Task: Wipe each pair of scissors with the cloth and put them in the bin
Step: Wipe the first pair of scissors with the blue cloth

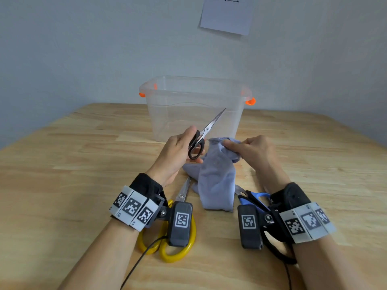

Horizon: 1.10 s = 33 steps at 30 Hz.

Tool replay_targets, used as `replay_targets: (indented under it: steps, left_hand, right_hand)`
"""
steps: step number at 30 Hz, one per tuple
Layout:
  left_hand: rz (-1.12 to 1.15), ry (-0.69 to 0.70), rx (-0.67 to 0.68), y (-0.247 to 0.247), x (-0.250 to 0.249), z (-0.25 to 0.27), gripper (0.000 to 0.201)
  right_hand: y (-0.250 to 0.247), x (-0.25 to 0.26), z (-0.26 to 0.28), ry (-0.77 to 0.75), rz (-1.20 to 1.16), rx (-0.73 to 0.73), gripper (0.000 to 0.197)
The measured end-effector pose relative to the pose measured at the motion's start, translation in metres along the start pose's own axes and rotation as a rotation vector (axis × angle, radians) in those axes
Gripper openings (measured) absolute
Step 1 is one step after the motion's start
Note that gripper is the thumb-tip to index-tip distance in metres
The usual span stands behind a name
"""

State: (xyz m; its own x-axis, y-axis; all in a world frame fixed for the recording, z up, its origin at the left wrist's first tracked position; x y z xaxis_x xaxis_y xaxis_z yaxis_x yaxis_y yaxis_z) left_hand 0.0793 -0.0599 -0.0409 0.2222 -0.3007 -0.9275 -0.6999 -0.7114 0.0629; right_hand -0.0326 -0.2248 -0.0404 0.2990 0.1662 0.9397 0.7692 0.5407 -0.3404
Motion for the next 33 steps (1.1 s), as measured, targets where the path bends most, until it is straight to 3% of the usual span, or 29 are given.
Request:
replay_targets:
  steps: [5, 9, 13, 20, 24, 29, 33]
  left_hand:
    - [0.068, -0.01, -0.003, 0.001, 0.0, 0.001, 0.042]
    - [0.071, 0.008, -0.036, 0.0, -0.001, 0.001, 0.038]
    - [0.046, 0.029, -0.032, -0.001, -0.003, 0.002, 0.038]
    - [-0.006, 0.03, 0.008, 0.001, -0.004, 0.003, 0.04]
    - [0.012, 0.025, 0.03, 0.001, -0.005, 0.003, 0.039]
    - [-0.024, -0.003, -0.048, -0.001, 0.001, 0.002, 0.023]
    - [-0.026, -0.021, -0.038, 0.0, 0.003, 0.002, 0.018]
  right_hand:
    - [0.009, 0.011, 0.004, -0.05, -0.307, 0.167, 0.037]
    - [0.018, 0.012, 0.006, -0.085, -0.305, 0.275, 0.033]
    - [0.016, 0.013, 0.003, -0.101, -0.424, 0.284, 0.026]
    - [0.025, 0.009, 0.005, -0.047, -0.434, 0.359, 0.022]
    - [0.03, 0.007, 0.006, -0.017, -0.454, 0.422, 0.009]
    - [0.035, 0.007, 0.011, -0.006, -0.515, 0.556, 0.016]
    - [0.036, 0.007, 0.012, -0.007, -0.558, 0.551, 0.011]
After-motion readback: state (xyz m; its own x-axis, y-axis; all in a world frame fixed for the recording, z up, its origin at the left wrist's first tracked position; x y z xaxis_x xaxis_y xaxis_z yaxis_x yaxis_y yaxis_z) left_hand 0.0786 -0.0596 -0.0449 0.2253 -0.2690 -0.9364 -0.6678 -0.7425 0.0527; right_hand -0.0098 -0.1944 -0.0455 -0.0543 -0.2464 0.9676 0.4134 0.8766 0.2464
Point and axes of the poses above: each hand's wrist, its own z-axis away from the middle knuckle, its own y-axis out of the palm, x = y × z, the point moved 4 cm from there along -z, towards the middle knuckle, and after that the axes turned 12 degrees about y, right-handed, at the moved point
